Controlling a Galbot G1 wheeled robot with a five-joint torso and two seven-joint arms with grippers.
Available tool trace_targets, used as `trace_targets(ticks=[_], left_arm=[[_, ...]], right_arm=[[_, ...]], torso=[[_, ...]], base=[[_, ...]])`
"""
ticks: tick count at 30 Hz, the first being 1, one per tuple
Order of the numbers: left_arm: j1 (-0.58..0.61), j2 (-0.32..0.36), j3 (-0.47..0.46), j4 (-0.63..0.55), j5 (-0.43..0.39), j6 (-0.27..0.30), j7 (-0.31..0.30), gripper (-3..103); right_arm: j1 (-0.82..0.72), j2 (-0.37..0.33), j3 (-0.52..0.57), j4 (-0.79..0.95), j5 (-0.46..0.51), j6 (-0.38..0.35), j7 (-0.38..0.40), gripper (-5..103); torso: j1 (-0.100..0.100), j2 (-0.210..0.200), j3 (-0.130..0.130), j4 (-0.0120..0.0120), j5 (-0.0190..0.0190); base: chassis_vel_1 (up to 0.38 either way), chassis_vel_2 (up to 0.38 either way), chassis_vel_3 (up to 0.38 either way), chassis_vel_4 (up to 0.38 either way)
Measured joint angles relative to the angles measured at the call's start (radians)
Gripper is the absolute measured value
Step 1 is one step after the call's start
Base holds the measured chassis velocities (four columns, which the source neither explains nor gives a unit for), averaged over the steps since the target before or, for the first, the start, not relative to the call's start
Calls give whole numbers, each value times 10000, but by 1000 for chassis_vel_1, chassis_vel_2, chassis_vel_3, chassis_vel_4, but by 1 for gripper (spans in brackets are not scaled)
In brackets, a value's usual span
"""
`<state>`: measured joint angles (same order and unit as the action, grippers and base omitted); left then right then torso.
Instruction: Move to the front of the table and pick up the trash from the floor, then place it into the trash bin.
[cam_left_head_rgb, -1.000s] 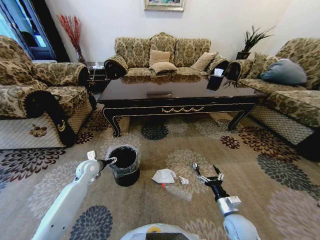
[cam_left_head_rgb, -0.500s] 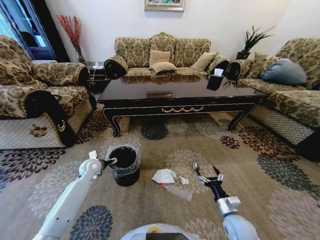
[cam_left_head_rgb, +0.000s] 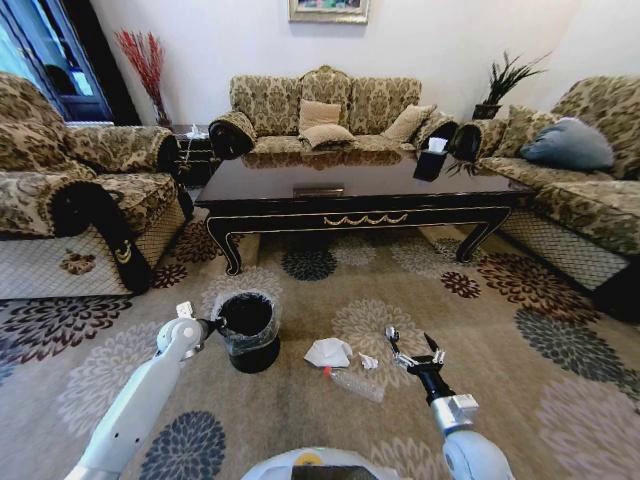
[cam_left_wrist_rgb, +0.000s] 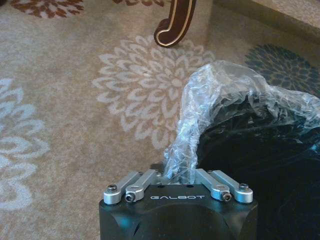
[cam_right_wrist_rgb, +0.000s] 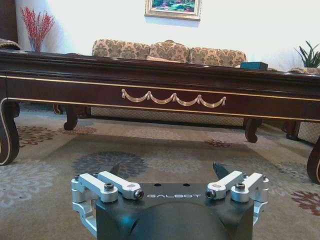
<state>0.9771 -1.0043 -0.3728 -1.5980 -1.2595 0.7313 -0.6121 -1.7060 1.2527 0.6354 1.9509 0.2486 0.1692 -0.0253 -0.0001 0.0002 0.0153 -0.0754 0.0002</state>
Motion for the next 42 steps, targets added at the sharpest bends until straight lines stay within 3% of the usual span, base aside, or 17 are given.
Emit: trace_targets(ticks=[5,12,17,23,29,32,42], left_arm=[[215,70,-166,-89,74,7,-29,8],[645,224,-454,-370,104,18,10,4],[1371,669,-896,-1294,-88,100,-87,0],[1820,1136,-1291,-2125,-514,96,-291,0],[2214,1329,-1439,-2720,-814,92,-687,0],[2520,1283,-1437,-3082,-910,79,-1060,0],[2679,1430,-1195,-3542,-1250,57,-1299,0]], right_arm=[[63,-182,-10,-72,38,-5,9,100],[245,-288,0,-87,215,-66,46,100],[258,-484,-59,-116,218,-85,51,100],[335,-813,-164,-100,218,-180,20,100],[394,-1696,-657,-283,-301,-135,-198,100],[503,-2498,-1142,-663,-637,-83,-517,100],[1128,-4022,-2556,-1546,-371,-213,-1032,100]], torso=[[0,1,0,3,3],[1,0,2,3,-3],[2,-4,8,-2,-21],[2,-4,4,1,-5],[2,-3,3,2,-4],[2,-3,3,1,-2],[2,-4,3,0,-1]], base=[[0,0,0,0],[0,0,0,0],[0,0,0,0],[0,0,0,0],[0,0,0,0],[0,0,0,0],[0,0,0,0]])
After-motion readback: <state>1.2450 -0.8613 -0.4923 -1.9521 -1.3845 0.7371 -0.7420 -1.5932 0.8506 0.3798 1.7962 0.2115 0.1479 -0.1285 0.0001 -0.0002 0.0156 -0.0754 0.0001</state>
